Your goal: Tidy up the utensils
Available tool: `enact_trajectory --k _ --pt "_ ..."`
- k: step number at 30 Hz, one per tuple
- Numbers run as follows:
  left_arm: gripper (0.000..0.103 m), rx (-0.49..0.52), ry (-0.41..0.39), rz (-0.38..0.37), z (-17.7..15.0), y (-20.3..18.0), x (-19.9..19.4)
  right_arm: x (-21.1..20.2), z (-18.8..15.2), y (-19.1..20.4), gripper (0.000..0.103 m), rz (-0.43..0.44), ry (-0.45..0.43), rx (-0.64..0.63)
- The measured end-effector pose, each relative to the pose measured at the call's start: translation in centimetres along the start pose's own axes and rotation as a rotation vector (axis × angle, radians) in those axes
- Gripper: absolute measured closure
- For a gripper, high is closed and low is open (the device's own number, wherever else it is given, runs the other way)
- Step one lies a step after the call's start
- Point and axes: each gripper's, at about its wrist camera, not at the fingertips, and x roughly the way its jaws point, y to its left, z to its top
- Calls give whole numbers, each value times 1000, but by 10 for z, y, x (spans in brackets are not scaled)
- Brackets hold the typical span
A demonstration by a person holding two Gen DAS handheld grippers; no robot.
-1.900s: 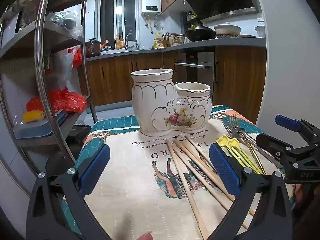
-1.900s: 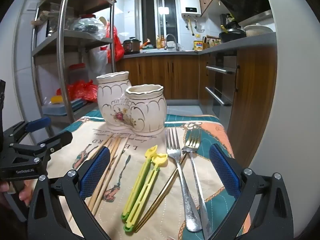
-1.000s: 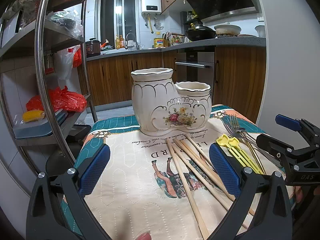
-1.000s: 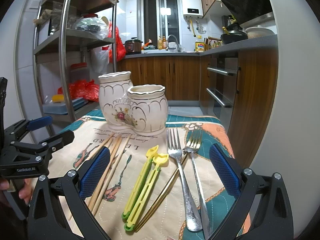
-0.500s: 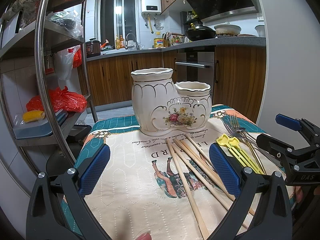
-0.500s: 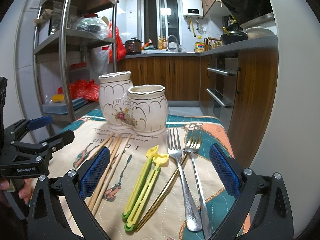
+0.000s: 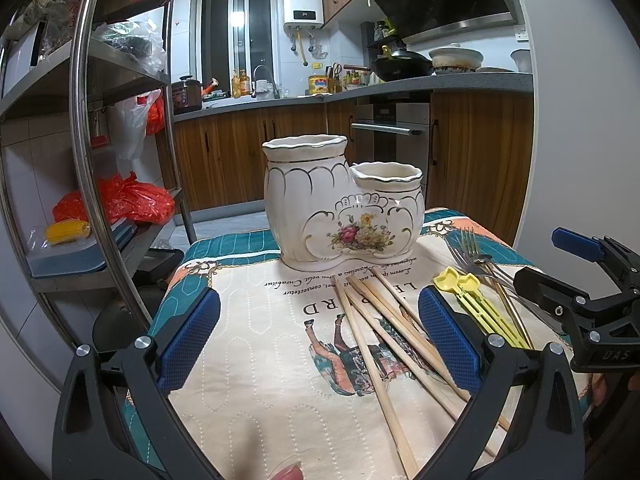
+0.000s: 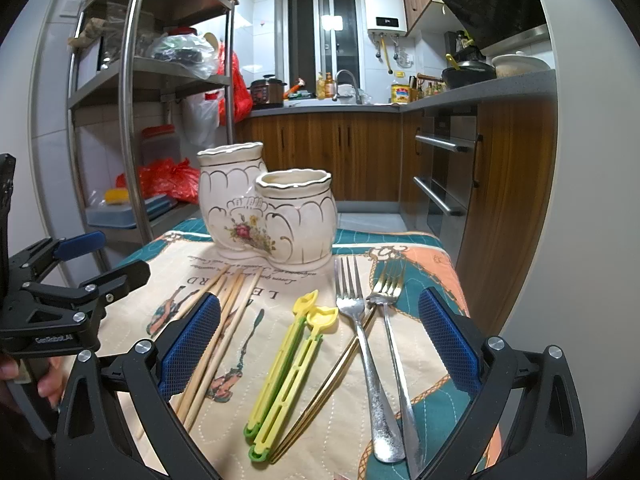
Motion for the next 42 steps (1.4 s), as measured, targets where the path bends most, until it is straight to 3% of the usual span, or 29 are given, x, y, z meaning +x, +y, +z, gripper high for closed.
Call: enact_trajectory --k 32,42 --pt "5 -10 8 -23 -3 5 0 -1 -1 0 5 -18 11 -6" --pt "5 44 111 -49 14 5 7 -5 10 -13 5 -48 106 -55"
